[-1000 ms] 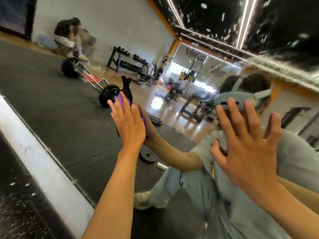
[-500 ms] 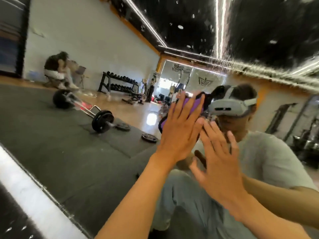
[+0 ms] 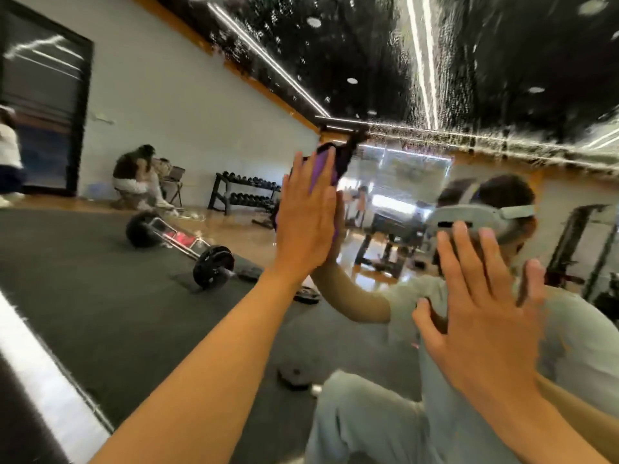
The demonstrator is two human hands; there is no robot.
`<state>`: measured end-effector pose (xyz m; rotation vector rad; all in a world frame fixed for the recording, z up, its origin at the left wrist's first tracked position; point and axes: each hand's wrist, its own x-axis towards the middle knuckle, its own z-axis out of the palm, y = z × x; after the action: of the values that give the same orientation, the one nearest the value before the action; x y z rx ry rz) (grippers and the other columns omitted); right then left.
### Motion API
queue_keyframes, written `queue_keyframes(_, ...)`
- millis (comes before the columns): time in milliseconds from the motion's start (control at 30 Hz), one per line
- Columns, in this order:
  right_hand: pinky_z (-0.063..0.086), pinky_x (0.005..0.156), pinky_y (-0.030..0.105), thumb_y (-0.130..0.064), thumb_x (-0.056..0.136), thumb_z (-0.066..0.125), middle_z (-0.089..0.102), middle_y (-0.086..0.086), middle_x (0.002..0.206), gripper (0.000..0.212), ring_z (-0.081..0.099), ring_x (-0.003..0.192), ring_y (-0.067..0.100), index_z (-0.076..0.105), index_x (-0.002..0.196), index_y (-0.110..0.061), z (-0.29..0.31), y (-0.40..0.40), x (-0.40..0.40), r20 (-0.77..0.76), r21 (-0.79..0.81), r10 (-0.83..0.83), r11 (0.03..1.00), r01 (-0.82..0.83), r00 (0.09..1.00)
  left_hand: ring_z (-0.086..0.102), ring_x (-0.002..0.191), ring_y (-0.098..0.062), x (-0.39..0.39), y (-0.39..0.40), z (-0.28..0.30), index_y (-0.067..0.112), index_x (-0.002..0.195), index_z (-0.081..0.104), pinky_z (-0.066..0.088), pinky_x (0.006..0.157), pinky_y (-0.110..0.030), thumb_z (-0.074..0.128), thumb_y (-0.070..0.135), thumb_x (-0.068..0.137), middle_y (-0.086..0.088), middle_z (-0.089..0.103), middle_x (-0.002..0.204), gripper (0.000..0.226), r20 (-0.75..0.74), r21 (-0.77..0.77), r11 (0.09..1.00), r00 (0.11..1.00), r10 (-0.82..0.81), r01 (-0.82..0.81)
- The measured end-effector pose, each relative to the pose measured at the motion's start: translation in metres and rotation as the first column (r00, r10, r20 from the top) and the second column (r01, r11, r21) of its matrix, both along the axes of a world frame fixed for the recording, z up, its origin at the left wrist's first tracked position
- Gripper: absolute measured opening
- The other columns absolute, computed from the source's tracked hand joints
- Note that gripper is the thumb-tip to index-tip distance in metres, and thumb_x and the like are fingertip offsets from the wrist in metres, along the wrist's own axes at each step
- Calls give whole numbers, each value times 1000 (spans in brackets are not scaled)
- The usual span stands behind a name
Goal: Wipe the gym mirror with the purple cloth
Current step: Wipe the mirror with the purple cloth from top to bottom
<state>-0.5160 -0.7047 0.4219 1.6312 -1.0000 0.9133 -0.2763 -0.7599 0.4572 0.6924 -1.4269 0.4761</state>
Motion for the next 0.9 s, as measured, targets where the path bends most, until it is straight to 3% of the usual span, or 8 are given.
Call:
queue_keyframes(67,7,126,60,-43,91,45,18,4,173,80,17,160,25,27,164,-15,0,-1,0,0,0,12,1000,-12,1000,3,161,-14,27,4,-9,8,164,29,-4,131,-30,19,38,115,-6,16,173,58,-278,186,980,953,117,-66)
queue_keyframes(133,7,126,60,-44,92,42,17,4,173,79,16,160,25,26,164,-15,0,-1,0,-1,2,12,1000,-12,1000,9,162,-22,41,0,-21,12,165,29,3,132,-37,8,47,113,-9,22,173,66,-338,213,954,900,276,-213)
queue_keyframes(267,7,126,61,-44,92,42,17,4,173,80,16,160,26,25,165,-15,1,-2,1,-2,2,-2,1000,2,1000,2,161,-11,26,-5,-10,19,166,27,-2,131,-28,15,48,110,-3,14,175,64,-577,237,957,768,277,-167)
queue_keyframes(333,7,126,61,-44,93,42,16,4,174,80,16,160,26,23,165,-15,0,-2,2,-9,0,-16,1000,16,1000,4,162,-15,5,-2,-5,20,167,25,9,133,-41,17,49,108,-1,12,175,66,-491,222,948,814,309,-226)
queue_keyframes(433,5,126,60,-42,92,41,16,4,174,79,18,160,27,23,165,-15,-1,-2,3,-1,-14,-2,1000,2,1000,7,163,-22,-42,8,3,12,164,33,12,132,-44,23,34,111,-6,25,173,58,-69,-9,958,956,284,-285)
queue_keyframes(600,6,126,61,-40,93,44,14,3,174,79,13,161,25,23,165,-15,-2,-3,2,-3,-8,-2,1000,2,1000,20,160,-26,-33,9,11,10,158,44,14,131,-44,32,24,109,-10,39,167,52,196,-163,958,944,265,-235)
queue_keyframes(767,9,123,69,-42,94,41,8,-1,175,78,2,162,22,20,166,-19,-2,-2,4,60,84,64,994,-69,996,9,162,-15,25,-16,-26,20,164,34,9,132,-44,27,26,116,9,21,172,49,-303,100,970,921,244,-224)
queue_keyframes(900,-9,124,59,-50,90,37,7,1,175,83,2,162,25,24,165,-18,-25,9,30,74,206,100,972,-113,992,1,162,-6,61,-21,-92,30,165,28,11,132,-45,19,38,114,5,15,175,53,-448,235,953,850,279,-189)
